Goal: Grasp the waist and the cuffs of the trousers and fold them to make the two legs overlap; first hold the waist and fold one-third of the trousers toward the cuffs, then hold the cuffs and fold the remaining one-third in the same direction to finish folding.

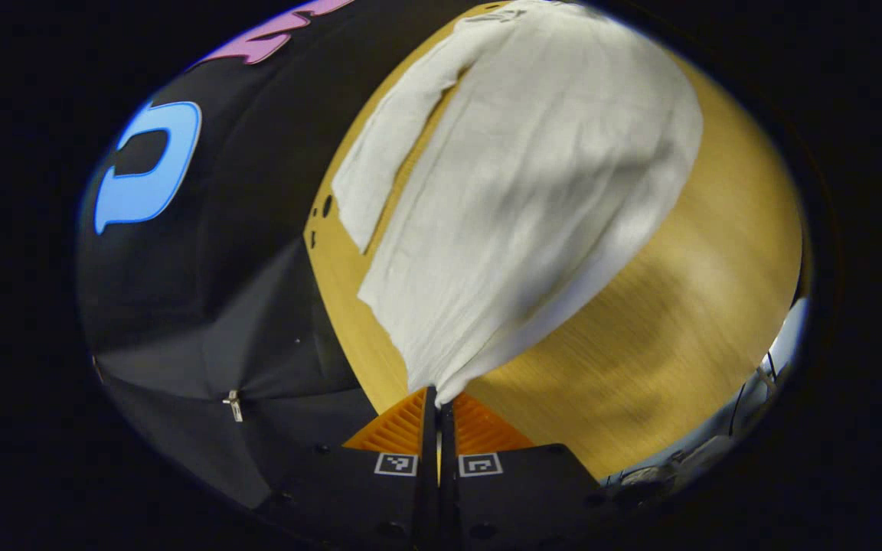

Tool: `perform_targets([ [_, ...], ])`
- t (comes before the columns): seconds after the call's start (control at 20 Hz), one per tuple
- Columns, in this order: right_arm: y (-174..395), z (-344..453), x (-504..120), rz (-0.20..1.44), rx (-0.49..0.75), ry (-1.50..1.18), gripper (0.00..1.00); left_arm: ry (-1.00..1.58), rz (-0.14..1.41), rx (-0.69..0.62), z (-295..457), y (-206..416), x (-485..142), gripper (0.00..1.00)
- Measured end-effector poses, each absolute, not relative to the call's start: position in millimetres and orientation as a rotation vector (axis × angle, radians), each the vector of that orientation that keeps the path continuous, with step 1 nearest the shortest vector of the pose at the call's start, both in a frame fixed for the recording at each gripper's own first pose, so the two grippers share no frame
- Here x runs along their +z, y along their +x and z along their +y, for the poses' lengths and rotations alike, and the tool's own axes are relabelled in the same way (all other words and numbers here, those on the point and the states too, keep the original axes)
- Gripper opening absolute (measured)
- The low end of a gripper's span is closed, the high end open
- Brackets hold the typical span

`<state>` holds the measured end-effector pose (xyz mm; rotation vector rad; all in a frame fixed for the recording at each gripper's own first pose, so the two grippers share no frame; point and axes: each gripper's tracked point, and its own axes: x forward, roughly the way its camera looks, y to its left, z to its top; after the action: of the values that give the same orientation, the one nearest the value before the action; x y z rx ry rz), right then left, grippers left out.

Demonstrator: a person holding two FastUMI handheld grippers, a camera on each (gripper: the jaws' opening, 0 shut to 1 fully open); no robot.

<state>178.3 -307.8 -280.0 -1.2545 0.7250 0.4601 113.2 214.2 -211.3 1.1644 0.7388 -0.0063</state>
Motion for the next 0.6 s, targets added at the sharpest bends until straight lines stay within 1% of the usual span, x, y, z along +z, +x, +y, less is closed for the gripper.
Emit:
perform_targets([
  [0.15, 182, -307, -260, 0.694, 0.425, -1.238, 0.05, 1.141, 0.669, 0.024, 203, 117, -190, 0.05],
  [0.3, 194, -303, -243, 0.665, 0.385, -1.180, 0.05, 1.097, 0.616, 0.061, 202, 137, -162, 0.05],
  [0.4, 204, -302, -233, 0.668, 0.345, -1.098, 0.05, 1.078, 0.555, 0.116, 202, 154, -136, 0.05],
  [0.5, 217, -302, -222, 0.666, 0.293, -1.000, 0.05, 1.004, 0.503, 0.174, 201, 174, -113, 0.05],
  [0.6, 232, -302, -212, 0.674, 0.245, -0.890, 0.05, 0.958, 0.470, 0.208, 195, 193, -95, 0.05],
])
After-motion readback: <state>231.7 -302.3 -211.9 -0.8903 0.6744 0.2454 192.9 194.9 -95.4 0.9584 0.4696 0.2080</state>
